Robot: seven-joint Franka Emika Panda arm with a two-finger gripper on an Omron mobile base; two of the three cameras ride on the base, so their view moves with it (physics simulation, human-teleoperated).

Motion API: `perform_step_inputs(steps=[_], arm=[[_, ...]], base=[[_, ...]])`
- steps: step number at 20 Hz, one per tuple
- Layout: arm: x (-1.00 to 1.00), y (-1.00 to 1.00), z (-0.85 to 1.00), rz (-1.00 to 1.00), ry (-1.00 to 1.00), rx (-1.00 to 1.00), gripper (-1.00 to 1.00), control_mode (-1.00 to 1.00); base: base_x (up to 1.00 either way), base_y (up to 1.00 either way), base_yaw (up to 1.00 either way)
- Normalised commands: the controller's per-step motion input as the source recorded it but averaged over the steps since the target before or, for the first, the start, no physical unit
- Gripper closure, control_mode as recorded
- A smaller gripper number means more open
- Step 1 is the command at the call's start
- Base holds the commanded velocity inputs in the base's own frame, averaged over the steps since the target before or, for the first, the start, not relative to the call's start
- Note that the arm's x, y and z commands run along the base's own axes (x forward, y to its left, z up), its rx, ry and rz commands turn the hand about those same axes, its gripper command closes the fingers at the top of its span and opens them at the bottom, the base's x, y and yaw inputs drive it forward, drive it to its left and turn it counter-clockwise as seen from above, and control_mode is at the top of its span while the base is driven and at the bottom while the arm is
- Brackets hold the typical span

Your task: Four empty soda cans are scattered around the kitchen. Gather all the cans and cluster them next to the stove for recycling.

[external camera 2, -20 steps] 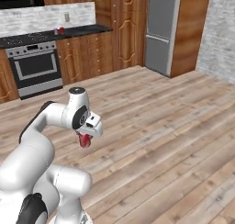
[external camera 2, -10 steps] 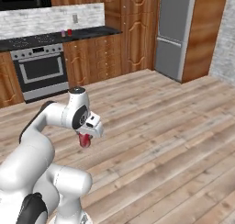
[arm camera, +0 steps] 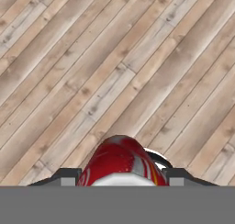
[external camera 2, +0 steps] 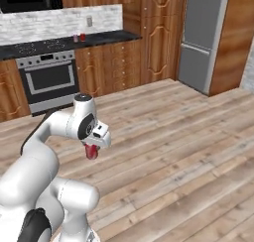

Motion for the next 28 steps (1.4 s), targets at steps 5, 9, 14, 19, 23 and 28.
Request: perform_step_inputs(steps=[5, 9, 14, 19, 23, 28], arm=[[0.00, 0.00, 0.00, 0.00, 0.00, 0.00, 1.00, 1.00], [0.00, 0.00, 0.00, 0.00, 0.00, 0.00, 1.00, 1.00], [0.00, 0.00, 0.00, 0.00, 0.00, 0.00, 1.00, 1.00], [0.00, 0.00, 0.00, 0.00, 0.00, 0.00, 1.00, 1.00], [0.00, 0.00, 0.00, 0.00, 0.00, 0.00, 1.00, 1.00], [0.00, 0.00, 0.00, 0.00, 0.00, 0.00, 1.00, 1.00]], base=[[0.72, 0.08, 0.11], [0.72, 0.06, 0.08], [0.69, 0.10, 0.08], [0.68, 0.04, 0.08], [0.68, 0.02, 0.10], [0.72, 0.00, 0.16]])
